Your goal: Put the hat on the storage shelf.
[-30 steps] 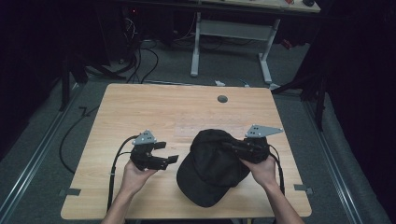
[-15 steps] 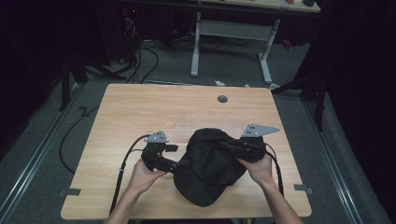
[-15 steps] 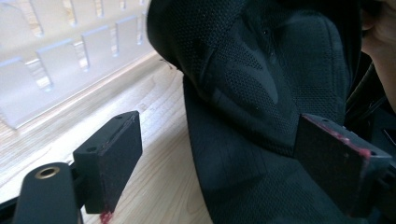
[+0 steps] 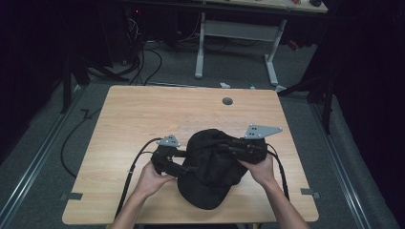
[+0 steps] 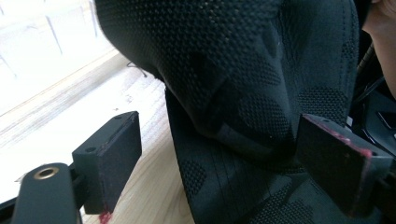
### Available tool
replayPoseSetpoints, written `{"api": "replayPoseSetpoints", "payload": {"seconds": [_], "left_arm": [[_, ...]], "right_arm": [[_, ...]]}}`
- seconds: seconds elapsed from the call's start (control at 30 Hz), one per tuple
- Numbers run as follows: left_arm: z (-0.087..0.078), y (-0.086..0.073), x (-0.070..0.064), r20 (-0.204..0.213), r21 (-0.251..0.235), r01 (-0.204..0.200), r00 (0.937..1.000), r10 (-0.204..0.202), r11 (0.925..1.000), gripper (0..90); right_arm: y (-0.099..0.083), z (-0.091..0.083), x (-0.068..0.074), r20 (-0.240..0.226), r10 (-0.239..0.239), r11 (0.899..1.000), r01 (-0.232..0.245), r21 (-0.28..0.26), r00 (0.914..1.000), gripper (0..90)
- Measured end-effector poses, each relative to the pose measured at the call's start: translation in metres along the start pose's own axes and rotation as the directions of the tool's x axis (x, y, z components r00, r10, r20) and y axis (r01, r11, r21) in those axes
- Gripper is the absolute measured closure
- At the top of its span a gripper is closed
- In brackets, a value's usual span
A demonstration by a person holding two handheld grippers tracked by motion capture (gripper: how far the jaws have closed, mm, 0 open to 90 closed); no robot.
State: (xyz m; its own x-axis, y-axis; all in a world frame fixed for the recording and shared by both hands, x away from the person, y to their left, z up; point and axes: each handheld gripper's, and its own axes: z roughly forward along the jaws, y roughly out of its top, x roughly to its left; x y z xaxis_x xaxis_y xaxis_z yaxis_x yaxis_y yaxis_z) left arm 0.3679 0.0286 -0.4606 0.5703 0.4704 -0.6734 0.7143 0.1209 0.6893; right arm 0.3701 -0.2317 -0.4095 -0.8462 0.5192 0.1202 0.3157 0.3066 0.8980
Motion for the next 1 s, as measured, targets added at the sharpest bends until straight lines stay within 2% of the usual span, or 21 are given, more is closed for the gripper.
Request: {"api": "replayPoseSetpoints", "payload": {"seconds": [0.17, 0.33, 0.37, 0.43, 0.47, 0.67, 0.73, 0.87, 0.97, 1.0], "left_arm": [[0.001, -0.001, -0.002, 0.014, 0.014, -0.001, 0.9999, 0.001, 0.9999, 15.8], [0.003, -0.003, -0.007, 0.035, 0.032, -0.011, 0.9993, 0.01, 0.9994, 17.3], [0.003, -0.004, -0.007, 0.035, 0.034, -0.022, 0.9992, 0.021, 0.9992, 21.0], [0.003, -0.004, -0.008, 0.033, 0.037, -0.029, 0.9991, 0.028, 0.9989, 23.2], [0.004, -0.005, -0.008, 0.032, 0.038, -0.032, 0.999, 0.03, 0.9988, 28.3], [0.002, -0.005, -0.009, 0.044, 0.075, -0.023, 0.9988, 0.02, 0.9969, 34.8], [-0.001, -0.005, -0.009, 0.058, 0.085, -0.019, 0.9982, 0.014, 0.9962, 37.9], [-0.003, -0.008, -0.013, 0.091, 0.128, -0.034, 0.9956, 0.023, 0.9912, 51.4], [-0.006, -0.008, -0.016, 0.119, 0.14, -0.048, 0.9924, 0.031, 0.9889, 60.0], [-0.008, -0.008, -0.017, 0.132, 0.14, -0.049, 0.9908, 0.03, 0.989, 65.6]], "right_arm": [[0.001, 0.001, -0.002, -0.03, -0.003, 1.0, 0.002, -0.022, 0.9995, 80.4], [0.008, 0.006, 0.002, -0.052, -0.038, 0.998, 0.035, -0.045, 0.9979, 80.4], [0.012, 0.009, 0.004, -0.056, -0.059, 0.997, 0.056, -0.046, 0.9967, 80.3], [0.013, 0.01, 0.004, -0.061, -0.062, 0.997, 0.059, -0.049, 0.9963, 80.2], [0.014, 0.013, 0.004, -0.056, -0.065, 0.997, 0.062, -0.039, 0.9964, 80.1], [0.013, 0.016, 0.002, -0.058, -0.057, 0.998, 0.055, -0.039, 0.9967, 79.8], [0.013, 0.016, 0.002, -0.055, -0.058, 0.997, 0.056, -0.044, 0.9968, 79.5], [0.015, 0.014, 0.001, -0.053, -0.064, 0.997, 0.061, -0.051, 0.9966, 78.3], [0.016, 0.013, 0.002, -0.047, -0.076, 0.996, 0.074, -0.048, 0.996, 77.2], [0.016, 0.012, 0.001, -0.049, -0.074, 0.996, 0.072, -0.054, 0.996, 76.2]]}}
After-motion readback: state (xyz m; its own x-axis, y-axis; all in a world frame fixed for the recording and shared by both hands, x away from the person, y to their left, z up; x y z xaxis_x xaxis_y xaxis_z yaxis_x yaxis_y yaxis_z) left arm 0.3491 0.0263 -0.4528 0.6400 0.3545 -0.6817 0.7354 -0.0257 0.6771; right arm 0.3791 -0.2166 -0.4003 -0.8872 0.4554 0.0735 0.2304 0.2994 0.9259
